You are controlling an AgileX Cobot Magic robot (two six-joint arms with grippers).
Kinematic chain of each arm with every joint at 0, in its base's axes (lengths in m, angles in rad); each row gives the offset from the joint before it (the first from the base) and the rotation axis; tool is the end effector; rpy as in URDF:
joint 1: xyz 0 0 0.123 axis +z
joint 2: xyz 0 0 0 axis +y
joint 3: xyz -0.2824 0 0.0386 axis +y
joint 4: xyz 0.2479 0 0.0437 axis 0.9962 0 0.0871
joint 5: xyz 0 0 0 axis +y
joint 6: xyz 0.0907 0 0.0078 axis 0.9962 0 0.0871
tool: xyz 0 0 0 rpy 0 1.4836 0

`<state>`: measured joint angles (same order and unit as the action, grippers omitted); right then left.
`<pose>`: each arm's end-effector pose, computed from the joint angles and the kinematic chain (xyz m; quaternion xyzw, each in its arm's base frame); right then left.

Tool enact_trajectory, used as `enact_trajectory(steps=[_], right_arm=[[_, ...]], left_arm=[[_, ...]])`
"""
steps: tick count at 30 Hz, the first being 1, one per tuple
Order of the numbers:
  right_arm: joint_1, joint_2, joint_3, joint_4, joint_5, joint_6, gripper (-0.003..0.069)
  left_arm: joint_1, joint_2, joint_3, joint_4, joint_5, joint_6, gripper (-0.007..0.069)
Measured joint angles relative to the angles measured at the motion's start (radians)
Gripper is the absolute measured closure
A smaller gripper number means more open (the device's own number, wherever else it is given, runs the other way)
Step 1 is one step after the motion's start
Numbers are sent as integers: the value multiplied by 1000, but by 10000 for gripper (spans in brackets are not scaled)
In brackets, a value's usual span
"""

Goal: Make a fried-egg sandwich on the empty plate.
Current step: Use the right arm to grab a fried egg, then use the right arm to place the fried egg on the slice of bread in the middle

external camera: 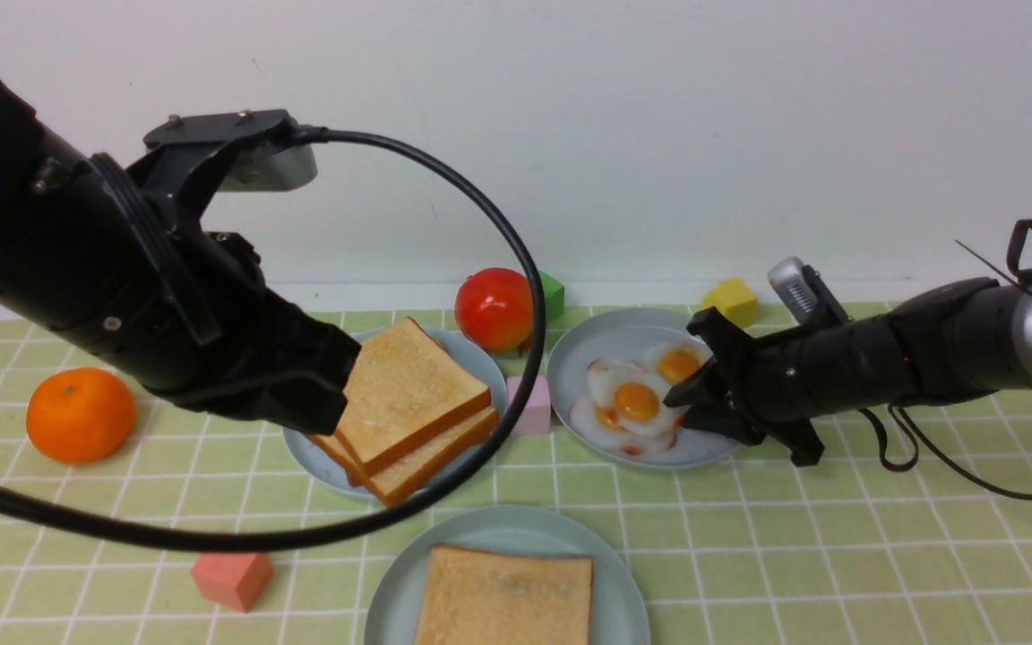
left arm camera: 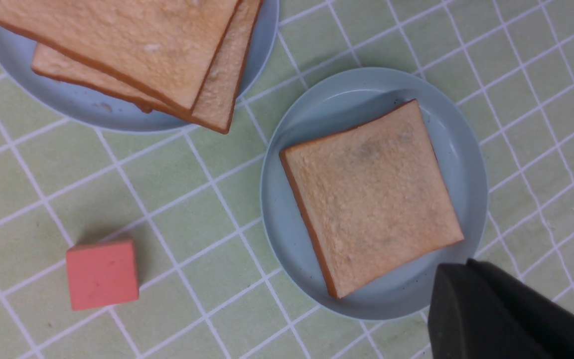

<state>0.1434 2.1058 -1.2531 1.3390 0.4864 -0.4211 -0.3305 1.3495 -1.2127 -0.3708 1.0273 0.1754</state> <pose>0.4141 0.1018 0.1255 0.2604 0.8816 0.3527 0.1750 0.2467 -0.1145 0.3415 0.1864 0.9362 -0.1944 0.2259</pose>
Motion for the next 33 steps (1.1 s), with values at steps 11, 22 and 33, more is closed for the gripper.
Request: enact_trajectory(steps=[11, 22, 33], right_arm=[[-23, 2, 1, -23, 33, 0, 564], [-64, -193, 12, -98, 153, -106, 586], [100, -384, 148, -120, 399, -513, 586]], left_arm=[[0, -1, 0, 9, 38, -13, 638], [0, -86, 0, 41, 119, -78, 634], [0, -233, 119, 118, 81, -137, 627]])
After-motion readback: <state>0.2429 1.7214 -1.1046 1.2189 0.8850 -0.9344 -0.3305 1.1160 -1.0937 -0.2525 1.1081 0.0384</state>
